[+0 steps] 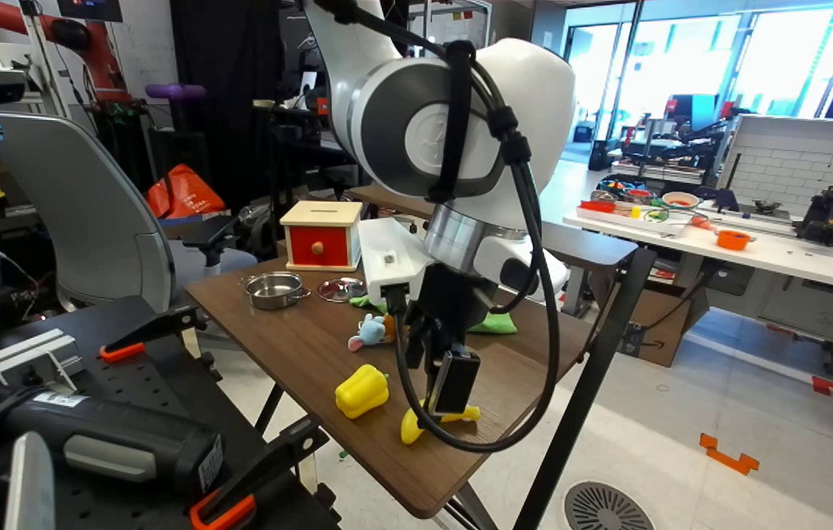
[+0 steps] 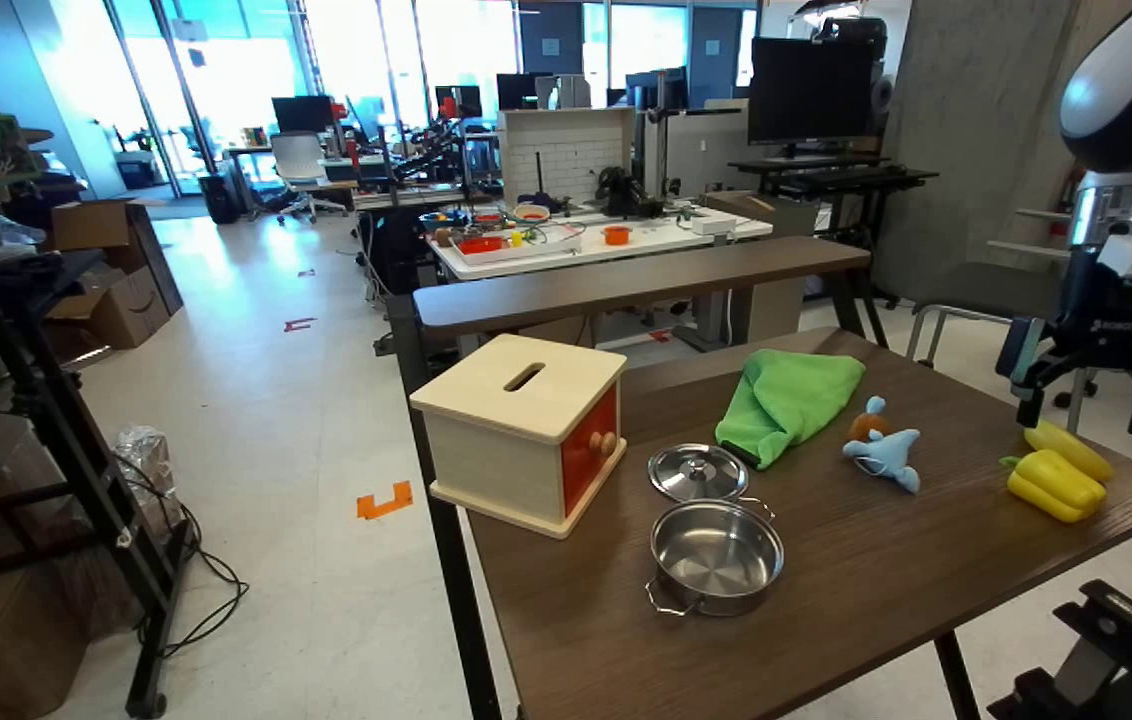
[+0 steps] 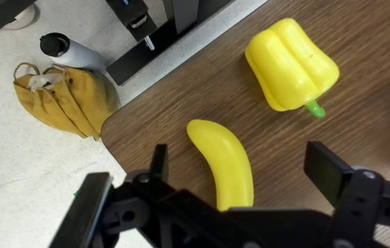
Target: Pick up the lid from the pot and put it on the table. Pick up the banana toy and put it in the silver pot.
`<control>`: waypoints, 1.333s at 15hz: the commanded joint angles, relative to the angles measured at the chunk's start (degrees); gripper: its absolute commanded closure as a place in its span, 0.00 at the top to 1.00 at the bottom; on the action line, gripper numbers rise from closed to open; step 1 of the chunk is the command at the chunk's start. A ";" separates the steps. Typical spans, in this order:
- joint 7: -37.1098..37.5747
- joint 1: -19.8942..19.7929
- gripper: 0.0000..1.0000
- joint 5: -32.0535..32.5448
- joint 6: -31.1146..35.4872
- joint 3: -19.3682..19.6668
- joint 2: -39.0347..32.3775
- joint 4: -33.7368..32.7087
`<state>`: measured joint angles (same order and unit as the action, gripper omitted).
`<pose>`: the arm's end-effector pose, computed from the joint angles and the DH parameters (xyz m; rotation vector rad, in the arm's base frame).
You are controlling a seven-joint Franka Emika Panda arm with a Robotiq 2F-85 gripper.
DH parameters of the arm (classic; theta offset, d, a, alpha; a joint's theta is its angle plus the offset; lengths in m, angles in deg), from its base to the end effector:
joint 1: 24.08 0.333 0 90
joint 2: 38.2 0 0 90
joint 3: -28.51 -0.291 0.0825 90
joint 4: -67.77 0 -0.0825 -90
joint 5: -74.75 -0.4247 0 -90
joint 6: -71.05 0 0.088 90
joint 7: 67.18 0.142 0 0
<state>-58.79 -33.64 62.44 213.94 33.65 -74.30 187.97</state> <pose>0.5193 -0.1411 0.0067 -2.9287 0.8712 0.3422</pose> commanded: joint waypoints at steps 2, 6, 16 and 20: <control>5.54 4.33 1.00 3.79 1.89 3.29 -3.55 -2.86; 7.93 6.96 0.68 6.98 1.71 4.36 -6.13 -5.79; 8.85 10.52 0.07 11.16 1.43 5.01 -5.44 -6.81; 7.82 14.35 0.07 15.30 1.71 4.76 0.16 -2.72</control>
<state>-51.23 -22.78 74.24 215.01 37.52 -79.53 180.88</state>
